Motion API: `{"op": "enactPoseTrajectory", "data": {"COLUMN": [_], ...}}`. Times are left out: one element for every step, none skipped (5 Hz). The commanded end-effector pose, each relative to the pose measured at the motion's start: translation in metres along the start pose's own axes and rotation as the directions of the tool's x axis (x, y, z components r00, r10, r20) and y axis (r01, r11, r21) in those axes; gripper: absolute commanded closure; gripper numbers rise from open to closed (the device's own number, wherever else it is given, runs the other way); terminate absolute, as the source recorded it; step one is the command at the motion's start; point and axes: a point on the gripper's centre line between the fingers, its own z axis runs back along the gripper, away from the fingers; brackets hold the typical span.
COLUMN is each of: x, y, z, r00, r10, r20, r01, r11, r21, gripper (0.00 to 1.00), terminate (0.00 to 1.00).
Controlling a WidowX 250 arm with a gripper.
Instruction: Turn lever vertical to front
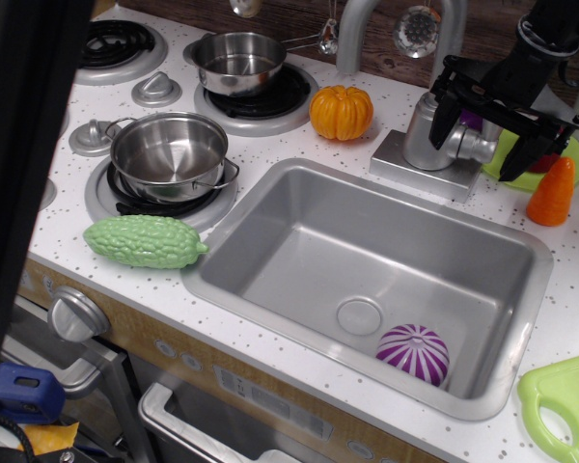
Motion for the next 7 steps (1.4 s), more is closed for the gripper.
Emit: {"op": "enactPoseTrajectory", "data": {"x": [0.0, 0.011, 0.023, 0.031, 0.037, 0.045, 0.056], "y": [0.0, 0.004, 0.001, -0.001, -0.002, -0.001, 0.005], "z": [0.0, 0.007, 0.019, 0.027, 0.033, 0.035, 0.032], "r00": [1.0, 0.998, 0.993, 0.982, 0.974, 0.968, 0.964], "r10": [0.0, -0.009, -0.007, 0.013, 0.049, 0.052, 0.045], "r20": [0.0, 0.063, 0.115, 0.186, 0.22, 0.244, 0.261], "r01": [0.0, 0.008, -0.001, -0.033, -0.069, -0.075, -0.068], "r11": [1.0, 1.0, 0.998, 0.994, 0.994, 0.993, 0.994], "r21": [0.0, 0.017, 0.071, 0.104, 0.085, 0.088, 0.08], "gripper": [0.0, 0.0, 0.0, 0.0, 0.0, 0.0, 0.0], "terminate": [0.0, 0.0, 0.0, 0.0, 0.0, 0.0, 0.0]}}
